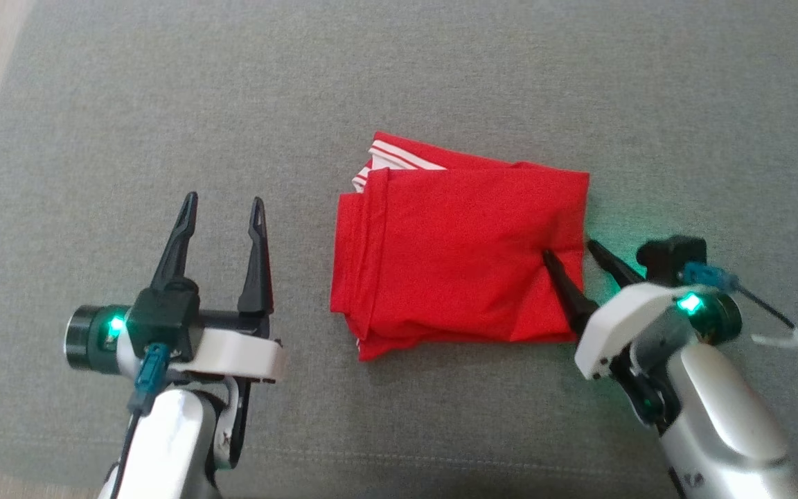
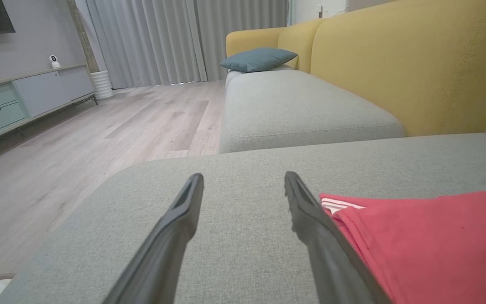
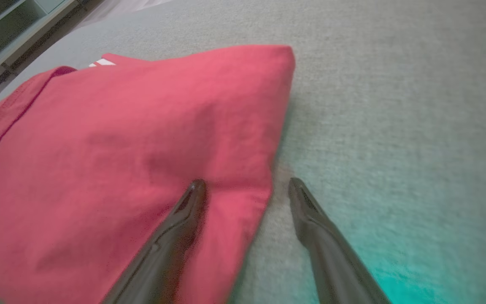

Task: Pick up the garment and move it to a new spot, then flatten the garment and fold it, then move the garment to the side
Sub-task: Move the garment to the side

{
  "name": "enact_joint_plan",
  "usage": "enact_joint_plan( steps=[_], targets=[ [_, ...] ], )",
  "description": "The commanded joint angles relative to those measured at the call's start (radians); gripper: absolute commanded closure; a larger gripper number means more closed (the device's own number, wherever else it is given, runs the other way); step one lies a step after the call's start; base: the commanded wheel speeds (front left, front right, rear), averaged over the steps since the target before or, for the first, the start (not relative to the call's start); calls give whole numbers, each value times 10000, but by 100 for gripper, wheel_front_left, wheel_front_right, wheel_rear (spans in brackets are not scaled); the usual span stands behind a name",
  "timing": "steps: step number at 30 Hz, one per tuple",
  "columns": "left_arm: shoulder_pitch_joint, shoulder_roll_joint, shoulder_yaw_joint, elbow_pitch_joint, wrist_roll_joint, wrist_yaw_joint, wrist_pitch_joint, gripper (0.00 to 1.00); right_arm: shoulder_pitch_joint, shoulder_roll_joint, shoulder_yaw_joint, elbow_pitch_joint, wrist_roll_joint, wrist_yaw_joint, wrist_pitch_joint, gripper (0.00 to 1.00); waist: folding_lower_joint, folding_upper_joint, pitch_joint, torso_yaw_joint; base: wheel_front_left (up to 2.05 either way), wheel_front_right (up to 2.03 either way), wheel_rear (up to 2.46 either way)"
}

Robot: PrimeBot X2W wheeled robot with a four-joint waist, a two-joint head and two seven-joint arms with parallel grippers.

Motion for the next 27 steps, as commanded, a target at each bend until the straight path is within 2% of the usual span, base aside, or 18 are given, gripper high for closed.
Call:
enact_joint_plan(
  steps=[1, 3, 11, 21, 27],
  targets=[
    [-357, 47, 300, -292, 62, 85, -113, 0, -242, 3, 484, 66, 214, 65, 194, 28, 0, 0, 62, 62, 0, 0, 0],
    [-353, 29, 315, -287, 61, 106, -121, 0, -361, -77, 694, 191, 400, 65, 257, 100, 0, 0, 66, 51, 0, 0, 0],
    [-288, 48, 399, -399, 62, 121, -129, 0, -258, -679, 1113, -518, 552, 65, -176, 100, 0, 0, 53, -433, 0, 0, 0],
    [-497, 451, 556, -682, 257, 107, -130, 0, -385, -1741, 644, -1739, 422, 65, -209, 100, 0, 0, 345, -2682, 0, 0, 0],
    [-1251, 571, 325, -776, 469, -108, -45, 0, -957, -2422, -235, -1794, 510, 65, -243, 100, 0, 0, 803, -3460, 0, 0, 0]
  ],
)
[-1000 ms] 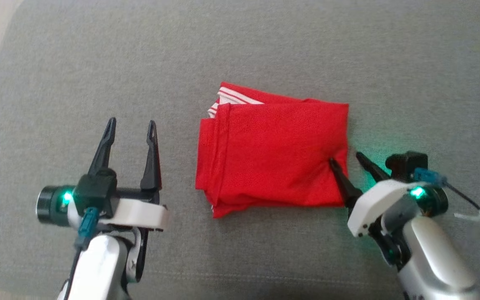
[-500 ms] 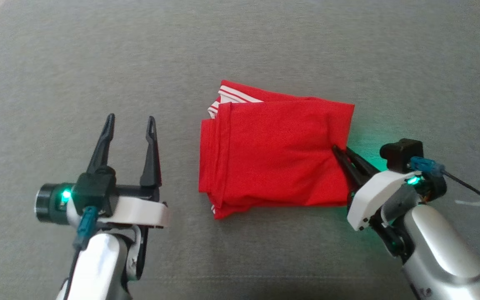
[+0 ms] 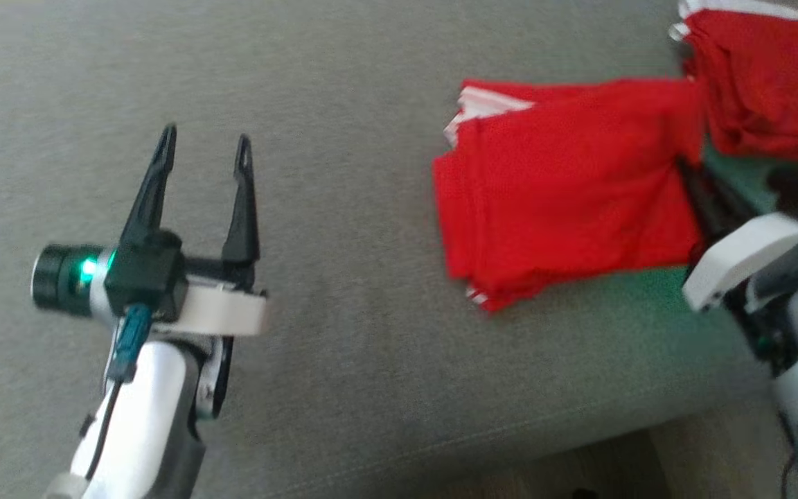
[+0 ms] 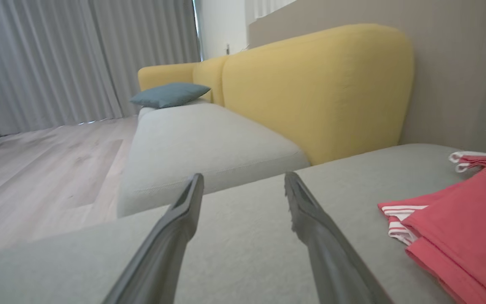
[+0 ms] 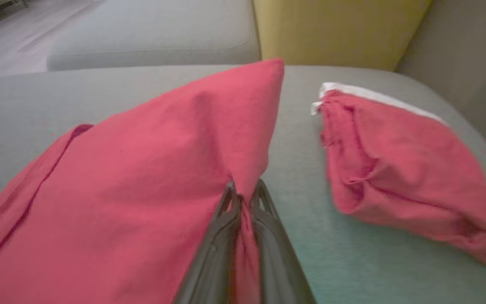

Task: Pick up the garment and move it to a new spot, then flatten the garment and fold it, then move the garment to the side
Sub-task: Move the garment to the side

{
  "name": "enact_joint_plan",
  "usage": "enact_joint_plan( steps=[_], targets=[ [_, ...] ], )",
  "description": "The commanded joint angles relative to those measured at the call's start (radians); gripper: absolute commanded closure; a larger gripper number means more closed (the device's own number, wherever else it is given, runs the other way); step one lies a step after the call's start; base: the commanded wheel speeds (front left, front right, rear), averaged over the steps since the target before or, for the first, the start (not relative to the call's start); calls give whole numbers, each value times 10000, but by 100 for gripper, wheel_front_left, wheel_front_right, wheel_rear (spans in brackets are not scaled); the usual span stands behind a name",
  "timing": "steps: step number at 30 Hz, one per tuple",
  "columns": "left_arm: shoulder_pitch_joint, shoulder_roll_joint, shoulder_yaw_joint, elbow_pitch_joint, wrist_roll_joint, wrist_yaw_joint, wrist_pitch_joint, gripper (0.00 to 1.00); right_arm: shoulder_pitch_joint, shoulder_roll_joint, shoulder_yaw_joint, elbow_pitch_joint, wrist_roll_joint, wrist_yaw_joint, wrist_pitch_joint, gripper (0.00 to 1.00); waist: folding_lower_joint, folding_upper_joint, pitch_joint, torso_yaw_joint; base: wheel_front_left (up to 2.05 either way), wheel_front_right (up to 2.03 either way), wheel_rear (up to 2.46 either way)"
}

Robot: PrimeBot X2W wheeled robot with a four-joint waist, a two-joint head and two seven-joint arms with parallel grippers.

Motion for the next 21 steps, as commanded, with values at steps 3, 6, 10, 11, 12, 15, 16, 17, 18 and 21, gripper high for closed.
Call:
enact_joint_plan(
  steps=[3, 6, 10, 11, 12, 15, 16, 17, 18, 21],
  targets=[
    [-929, 175, 87, -476, 217, -186, 24, 0, -668, -301, -474, -287, 84, 65, -145, 100, 0, 0, 717, -625, 0, 0, 0],
    [-1425, 148, -96, -539, 343, -312, 108, 0, -1062, -401, -824, -99, 153, 65, -322, 100, 0, 0, 1123, -754, 0, 0, 0],
    [-2093, 161, -367, -670, 581, -479, 273, 0, -1712, -595, -1432, 69, 169, 65, -753, 100, 0, 0, 1743, -1021, 0, 0, 0],
    [-2194, 176, -418, -705, 632, -509, 314, 0, -1824, -657, -1639, 56, 153, 65, -847, 100, 0, 0, 1850, -1097, 0, 0, 0],
    [-2286, 192, -473, -743, 684, -541, 357, 0, -1930, -723, -1871, 41, 133, 65, -918, 100, 0, 0, 1946, -1177, 0, 0, 0],
    [-2542, 257, -616, -832, 808, -654, 466, 0, -2228, -931, -2551, -69, 41, 65, -1034, 100, 0, 0, 2192, -1414, 0, 0, 0],
    [-2615, 268, -663, -861, 844, -683, 503, 0, -2311, -990, -2749, -120, 13, 65, -1033, 100, 0, 0, 2270, -1484, 0, 0, 0],
    [-2688, 280, -707, -884, 877, -712, 534, 0, -2376, -1041, -2939, -176, -45, 65, -1014, 100, 0, 0, 2345, -1543, 0, 0, 0],
    [-2766, 291, -749, -908, 909, -742, 568, 0, -2431, -1090, -3113, -237, -107, 65, -973, 100, 0, 0, 2432, -1595, 0, 0, 0],
    [-3019, 316, -884, -995, 1010, -839, 644, 0, -2573, -1168, -3555, -379, -251, 65, -831, 100, 0, 0, 2717, -1696, 0, 0, 0]
  ],
)
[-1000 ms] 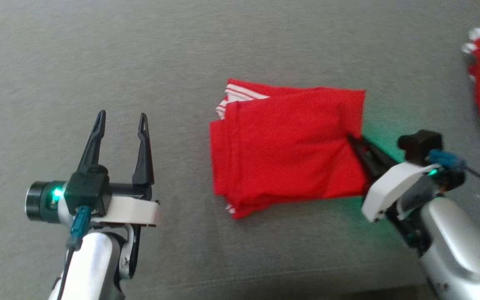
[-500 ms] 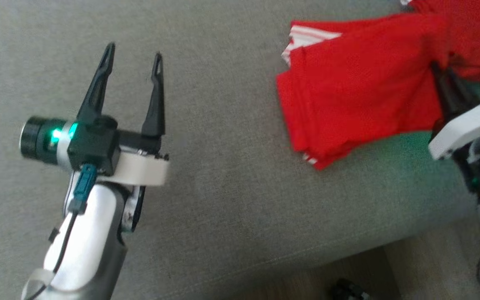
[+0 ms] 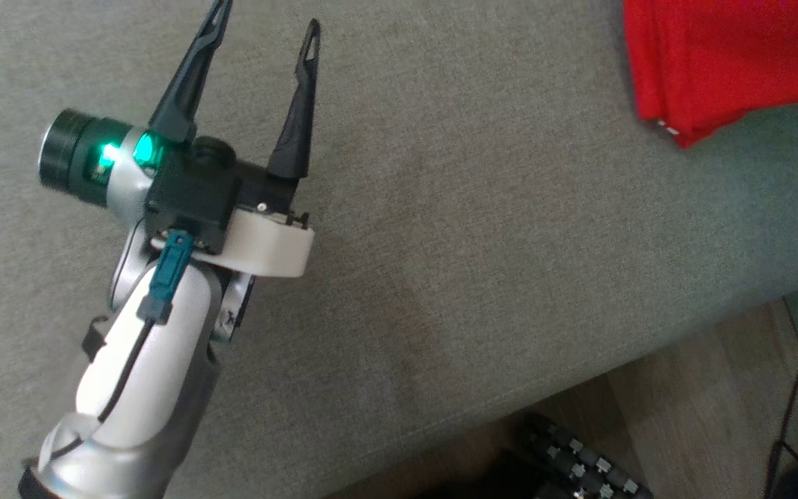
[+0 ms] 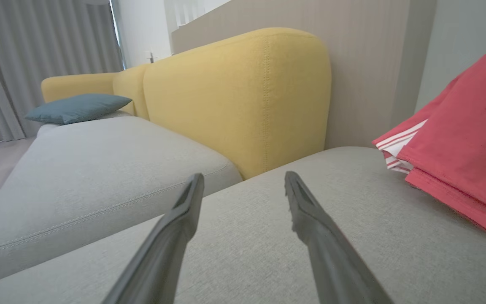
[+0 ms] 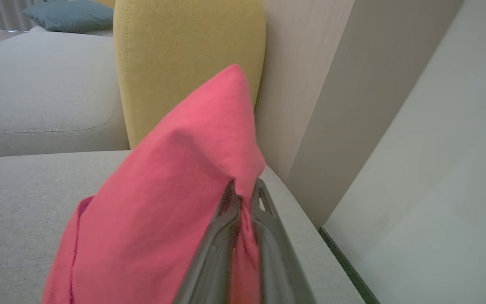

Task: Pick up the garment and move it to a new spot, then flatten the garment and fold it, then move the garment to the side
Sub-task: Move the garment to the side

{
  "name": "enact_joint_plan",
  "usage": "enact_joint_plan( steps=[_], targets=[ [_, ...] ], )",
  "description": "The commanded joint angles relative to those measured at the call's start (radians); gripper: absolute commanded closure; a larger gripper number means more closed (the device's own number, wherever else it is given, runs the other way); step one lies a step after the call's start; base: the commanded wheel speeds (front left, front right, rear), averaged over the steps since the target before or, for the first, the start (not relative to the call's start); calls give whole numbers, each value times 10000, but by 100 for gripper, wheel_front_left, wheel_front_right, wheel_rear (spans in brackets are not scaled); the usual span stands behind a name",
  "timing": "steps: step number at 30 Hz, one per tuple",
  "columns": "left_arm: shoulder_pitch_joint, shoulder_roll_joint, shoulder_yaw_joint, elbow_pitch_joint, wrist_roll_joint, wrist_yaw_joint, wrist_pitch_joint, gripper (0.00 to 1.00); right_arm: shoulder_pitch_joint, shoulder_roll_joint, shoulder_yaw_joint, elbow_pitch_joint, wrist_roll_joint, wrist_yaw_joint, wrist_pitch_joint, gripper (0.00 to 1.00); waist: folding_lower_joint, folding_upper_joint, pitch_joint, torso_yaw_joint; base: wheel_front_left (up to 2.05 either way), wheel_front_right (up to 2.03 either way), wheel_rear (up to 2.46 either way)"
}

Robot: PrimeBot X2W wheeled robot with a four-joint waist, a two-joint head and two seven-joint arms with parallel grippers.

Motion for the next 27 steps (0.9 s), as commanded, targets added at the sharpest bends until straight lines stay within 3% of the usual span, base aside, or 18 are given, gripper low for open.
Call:
enact_joint_plan(
  steps=[1, 11, 15, 16, 17, 19, 20, 22, 23, 24, 27],
  targets=[
    [-422, 196, 156, -450, 162, -93, 79, 0, -163, -364, -231, -382, -115, 65, 87, 100, -1, 0, 354, -153, 0, 0, 0],
    [-1123, 123, -222, -404, 344, -316, 60, 0, -984, -197, -759, 713, -749, 65, 360, 100, -1, 0, 1192, 83, 0, 0, 0],
    [-1203, 79, -261, -259, 302, -291, -28, 0, -1458, -89, -833, 1769, -1124, 65, 321, 100, -1, 0, 1365, 312, 0, 0, 0],
    [-1241, 64, -311, -153, 267, -273, -137, 0, -1859, -109, -1153, 2864, -1468, 65, 214, 100, -1, 0, 1403, 596, 0, 0, 0],
    [-1242, 54, -324, -134, 255, -263, -165, 0, -1907, -117, -1243, 3094, -1559, 65, 168, 89, -1, 0, 1389, 669, 0, 0, 0],
    [-1215, 47, -336, -94, 225, -233, -222, 0, -1972, -65, -1336, 3444, -1683, 65, -27, 87, -1, 0, 1321, 765, 0, 0, 0],
    [-1189, 45, -335, -69, 203, -214, -249, 0, -1984, -43, -1344, 3592, -1758, 65, -119, 76, -1, 0, 1279, 802, 0, 0, 0],
    [-1115, 33, -346, 13, 144, -183, -312, 0, -1963, 8, -1382, 3825, -1874, 65, -275, 40, -1, 0, 1136, 870, 0, 0, 0],
    [-1067, 21, -351, 51, 111, -163, -342, 0, -1922, 45, -1418, 3911, -1910, 65, -322, 15, -1, 0, 1055, 894, 0, 0, 0],
    [-1015, 10, -353, 95, 70, -145, -376, 0, -1859, 47, -1464, 3947, -2008, 65, -416, 0, -1, 0, 958, 918, 0, 0, 0],
    [-780, -28, -348, 232, -72, -63, -480, 0, -1523, 133, -1760, 3974, -2321, 65, -643, 0, -1, 0, 596, 973, 0, 0, 0]
  ],
)
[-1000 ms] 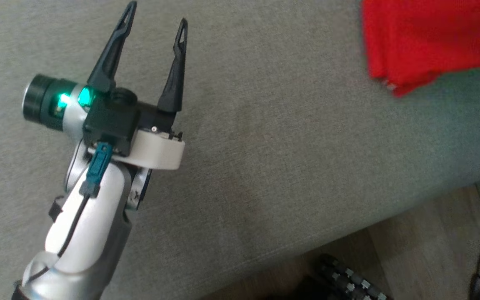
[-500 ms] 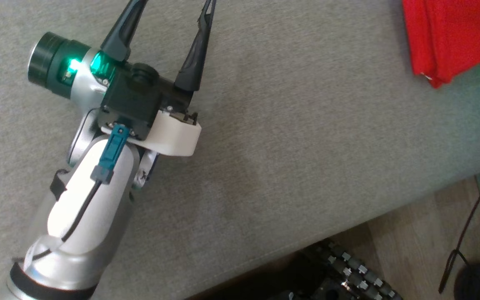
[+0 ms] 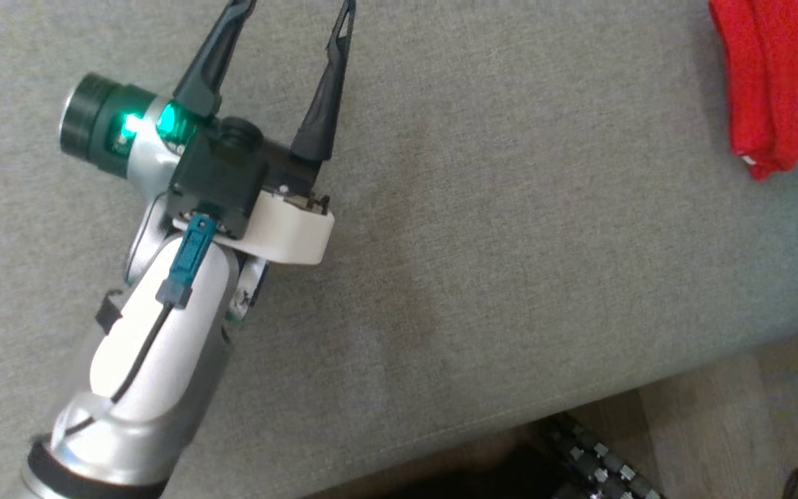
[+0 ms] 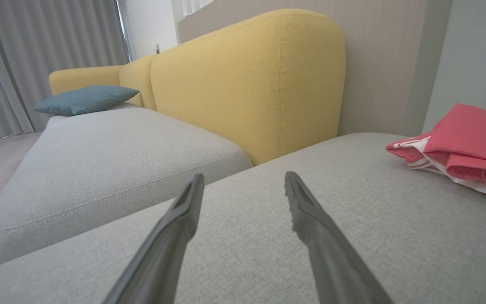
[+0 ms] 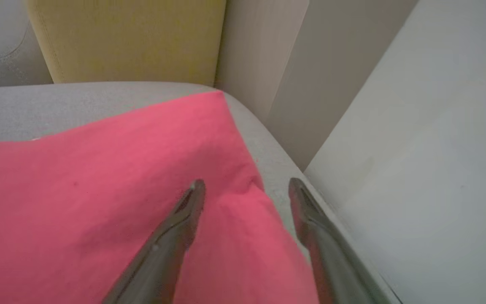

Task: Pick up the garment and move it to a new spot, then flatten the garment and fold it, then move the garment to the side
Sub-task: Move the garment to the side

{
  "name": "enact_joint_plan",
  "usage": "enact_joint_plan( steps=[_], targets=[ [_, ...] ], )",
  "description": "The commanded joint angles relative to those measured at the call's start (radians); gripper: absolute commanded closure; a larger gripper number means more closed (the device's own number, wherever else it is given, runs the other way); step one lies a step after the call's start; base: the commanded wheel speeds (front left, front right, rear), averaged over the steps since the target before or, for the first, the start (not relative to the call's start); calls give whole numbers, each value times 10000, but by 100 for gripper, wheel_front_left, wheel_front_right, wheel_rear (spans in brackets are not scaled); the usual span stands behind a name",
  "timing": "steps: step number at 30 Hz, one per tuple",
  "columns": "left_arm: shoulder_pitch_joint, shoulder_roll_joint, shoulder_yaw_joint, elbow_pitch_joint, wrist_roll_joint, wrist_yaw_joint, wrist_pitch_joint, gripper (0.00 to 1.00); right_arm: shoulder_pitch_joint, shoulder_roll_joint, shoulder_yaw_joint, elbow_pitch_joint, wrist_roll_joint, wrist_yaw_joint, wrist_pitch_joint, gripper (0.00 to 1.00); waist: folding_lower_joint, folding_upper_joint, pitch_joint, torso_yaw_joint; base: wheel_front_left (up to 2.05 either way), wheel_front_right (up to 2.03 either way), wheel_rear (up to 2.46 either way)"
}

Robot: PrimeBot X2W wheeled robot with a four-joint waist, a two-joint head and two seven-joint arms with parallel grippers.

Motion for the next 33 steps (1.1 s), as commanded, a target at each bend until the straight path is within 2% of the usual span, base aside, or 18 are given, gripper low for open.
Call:
enact_joint_plan(
  steps=[1, 7, 18, 26, 33],
  targets=[
    [165, 61, 192, -263, -67, 76, -59, 0, 567, -172, -134, -307, -188, 65, -197, 0, -1, -1, -323, 85, 0, 0, 0],
    [971, 9, 345, -13, -424, 406, -196, 0, 2218, 710, -311, -1837, -209, 65, -1007, 0, -1, -1, -1368, 352, 0, 0, 0],
    [2848, 52, 1017, 64, -1181, 1150, -261, 0, 5561, 2701, 1407, -5936, 464, 65, -890, 0, -1, -1, -3012, 1243, 0, 0, 0],
    [3702, 136, 1424, -18, -1464, 1434, -267, 0, 6422, 3233, 2518, -7353, 711, 65, -642, 0, -1, -1, -3635, 2103, 0, 0, 0],
    [4467, 299, 1665, 114, -1765, 1411, -268, 0, 6973, 3418, 2778, -7792, 678, 65, -433, 0, -1, -1, -4274, 2443, 0, 0, 0]
  ],
)
